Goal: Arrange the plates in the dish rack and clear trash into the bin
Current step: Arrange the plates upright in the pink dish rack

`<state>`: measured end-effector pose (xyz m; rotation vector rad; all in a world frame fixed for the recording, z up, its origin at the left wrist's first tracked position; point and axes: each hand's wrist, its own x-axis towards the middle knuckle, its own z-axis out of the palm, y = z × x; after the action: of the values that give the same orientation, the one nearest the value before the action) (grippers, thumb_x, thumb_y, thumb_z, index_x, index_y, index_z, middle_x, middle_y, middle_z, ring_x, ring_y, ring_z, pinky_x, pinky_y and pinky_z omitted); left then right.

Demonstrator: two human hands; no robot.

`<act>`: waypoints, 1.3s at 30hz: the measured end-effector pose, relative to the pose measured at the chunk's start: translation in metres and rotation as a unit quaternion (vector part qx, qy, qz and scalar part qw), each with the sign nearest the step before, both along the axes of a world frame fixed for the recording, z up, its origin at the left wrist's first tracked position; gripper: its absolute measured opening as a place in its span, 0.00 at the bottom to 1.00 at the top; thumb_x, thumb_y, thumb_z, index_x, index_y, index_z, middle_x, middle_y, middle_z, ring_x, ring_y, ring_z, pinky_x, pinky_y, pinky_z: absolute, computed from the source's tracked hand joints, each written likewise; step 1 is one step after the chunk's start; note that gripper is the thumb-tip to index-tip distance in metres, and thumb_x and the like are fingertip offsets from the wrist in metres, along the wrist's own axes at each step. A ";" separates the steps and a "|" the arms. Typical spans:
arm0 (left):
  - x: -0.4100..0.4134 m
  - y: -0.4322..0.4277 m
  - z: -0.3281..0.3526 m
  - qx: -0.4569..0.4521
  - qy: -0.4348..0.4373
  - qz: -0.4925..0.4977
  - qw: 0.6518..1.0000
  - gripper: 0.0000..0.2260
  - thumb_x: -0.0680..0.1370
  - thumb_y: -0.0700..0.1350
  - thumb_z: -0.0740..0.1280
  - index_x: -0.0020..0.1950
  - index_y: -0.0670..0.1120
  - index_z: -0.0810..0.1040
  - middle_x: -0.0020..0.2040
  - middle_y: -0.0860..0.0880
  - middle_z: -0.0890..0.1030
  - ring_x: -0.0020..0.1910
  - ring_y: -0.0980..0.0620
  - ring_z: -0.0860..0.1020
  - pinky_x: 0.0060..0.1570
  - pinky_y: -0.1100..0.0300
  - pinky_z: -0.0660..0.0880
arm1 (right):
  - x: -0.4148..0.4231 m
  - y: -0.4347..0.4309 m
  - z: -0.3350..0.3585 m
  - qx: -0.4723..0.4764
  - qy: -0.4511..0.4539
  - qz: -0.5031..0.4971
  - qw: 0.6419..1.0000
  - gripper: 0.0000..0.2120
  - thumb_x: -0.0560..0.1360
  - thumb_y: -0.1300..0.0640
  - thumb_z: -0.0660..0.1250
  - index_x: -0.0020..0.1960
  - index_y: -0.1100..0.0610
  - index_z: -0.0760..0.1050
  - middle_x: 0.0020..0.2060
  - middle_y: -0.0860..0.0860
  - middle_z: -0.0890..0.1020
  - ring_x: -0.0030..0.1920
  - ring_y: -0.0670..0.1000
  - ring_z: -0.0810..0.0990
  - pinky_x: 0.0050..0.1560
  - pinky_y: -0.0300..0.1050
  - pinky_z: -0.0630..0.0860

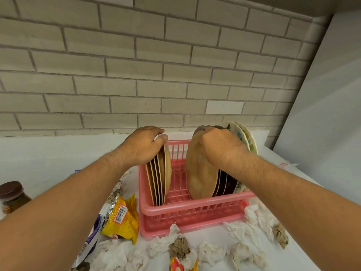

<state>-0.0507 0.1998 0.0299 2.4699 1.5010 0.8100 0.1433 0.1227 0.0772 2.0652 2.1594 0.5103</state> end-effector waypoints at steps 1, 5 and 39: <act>0.000 0.000 0.000 0.000 0.000 0.000 1.000 0.22 0.81 0.56 0.54 0.71 0.48 0.68 0.71 0.49 0.70 0.70 0.51 0.65 0.67 0.57 0.60 | -0.001 -0.004 -0.002 -0.004 0.001 0.019 1.000 0.08 0.77 0.62 0.65 0.55 0.61 0.75 0.43 0.54 0.76 0.44 0.54 0.77 0.45 0.45 0.75; 0.001 0.001 0.000 0.000 0.003 -0.001 1.000 0.22 0.81 0.56 0.53 0.71 0.48 0.68 0.71 0.49 0.70 0.70 0.51 0.65 0.66 0.57 0.60 | -0.015 -0.018 -0.021 -0.042 -0.062 0.130 0.989 0.03 0.74 0.63 0.66 0.43 0.58 0.73 0.31 0.50 0.64 0.28 0.49 0.66 0.24 0.41 0.59; -0.012 -0.004 -0.007 -0.002 -0.158 0.006 0.987 0.15 0.80 0.47 0.55 0.63 0.49 0.74 0.58 0.55 0.69 0.55 0.59 0.69 0.47 0.70 0.62 | -0.040 0.018 -0.047 0.071 0.240 0.035 0.967 0.09 0.78 0.60 0.55 0.58 0.60 0.66 0.37 0.53 0.69 0.40 0.57 0.74 0.35 0.46 0.66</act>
<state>-0.0623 0.1962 0.0226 2.2007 1.3997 1.1359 0.1038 0.1408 0.0300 2.3971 2.5255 0.1814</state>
